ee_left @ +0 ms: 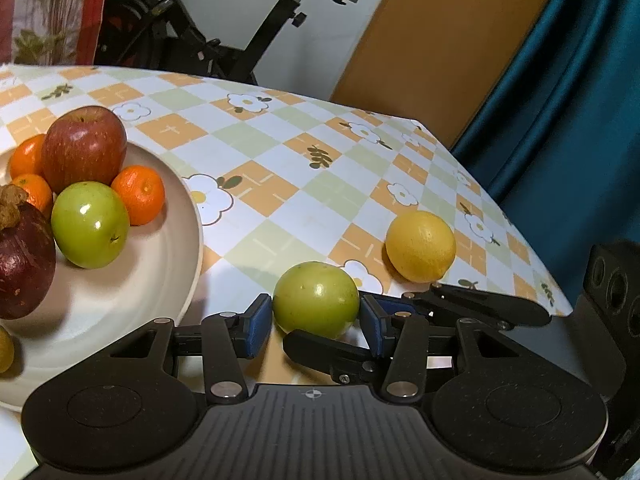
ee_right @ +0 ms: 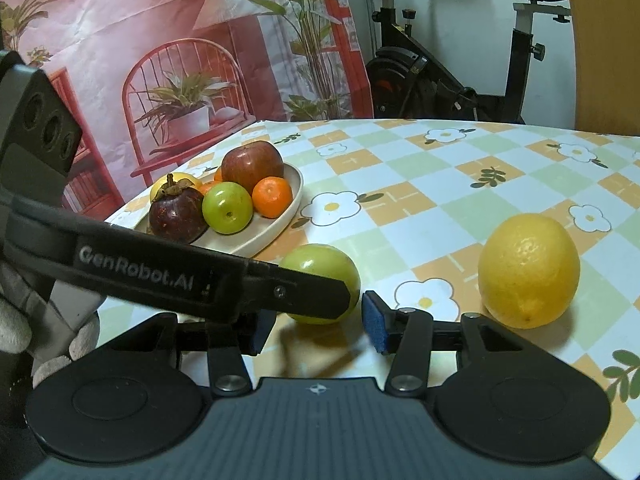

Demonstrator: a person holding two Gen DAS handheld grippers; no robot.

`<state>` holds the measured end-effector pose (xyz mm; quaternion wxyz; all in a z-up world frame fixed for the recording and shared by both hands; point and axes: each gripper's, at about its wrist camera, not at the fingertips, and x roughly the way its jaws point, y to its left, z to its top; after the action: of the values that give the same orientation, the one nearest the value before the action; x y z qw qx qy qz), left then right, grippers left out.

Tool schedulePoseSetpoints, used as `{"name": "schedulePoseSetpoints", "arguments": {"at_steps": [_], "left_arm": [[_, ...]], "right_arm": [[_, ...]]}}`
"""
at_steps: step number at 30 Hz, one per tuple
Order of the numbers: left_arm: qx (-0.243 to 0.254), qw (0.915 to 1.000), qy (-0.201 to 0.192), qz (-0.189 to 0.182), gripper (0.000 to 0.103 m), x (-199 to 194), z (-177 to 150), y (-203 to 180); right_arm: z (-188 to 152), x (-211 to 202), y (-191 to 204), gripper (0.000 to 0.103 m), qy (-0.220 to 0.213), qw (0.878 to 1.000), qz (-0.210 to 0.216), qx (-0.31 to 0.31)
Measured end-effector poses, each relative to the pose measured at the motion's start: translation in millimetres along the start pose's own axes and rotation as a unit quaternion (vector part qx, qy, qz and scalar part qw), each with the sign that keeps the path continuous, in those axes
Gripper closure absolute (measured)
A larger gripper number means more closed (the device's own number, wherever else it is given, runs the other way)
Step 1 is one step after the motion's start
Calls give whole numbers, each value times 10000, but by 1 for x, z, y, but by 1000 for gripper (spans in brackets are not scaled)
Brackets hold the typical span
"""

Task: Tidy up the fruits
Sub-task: 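Close both tools around the second green apple, then lift the second green apple and carry it over the plate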

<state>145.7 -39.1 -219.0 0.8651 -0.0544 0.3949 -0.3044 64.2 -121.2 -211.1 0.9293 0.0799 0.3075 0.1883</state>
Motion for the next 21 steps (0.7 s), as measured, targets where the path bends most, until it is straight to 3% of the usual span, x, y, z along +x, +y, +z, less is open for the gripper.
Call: {"name": "schedulePoseSetpoints", "arguments": {"at_steps": [13, 17, 21], "left_arm": [[-152, 9999, 6, -37, 52, -9, -2, 4], [-60, 9997, -158, 150, 52, -27, -1, 3], [-291, 9987, -313, 295, 52, -50, 2, 17]], "right_arm": [[-1, 0, 10, 53, -11, 9994, 41, -334], [1, -4, 22, 53, -103, 9984, 37, -556], [16, -2, 38, 53, -203, 9970, 245, -703]]}}
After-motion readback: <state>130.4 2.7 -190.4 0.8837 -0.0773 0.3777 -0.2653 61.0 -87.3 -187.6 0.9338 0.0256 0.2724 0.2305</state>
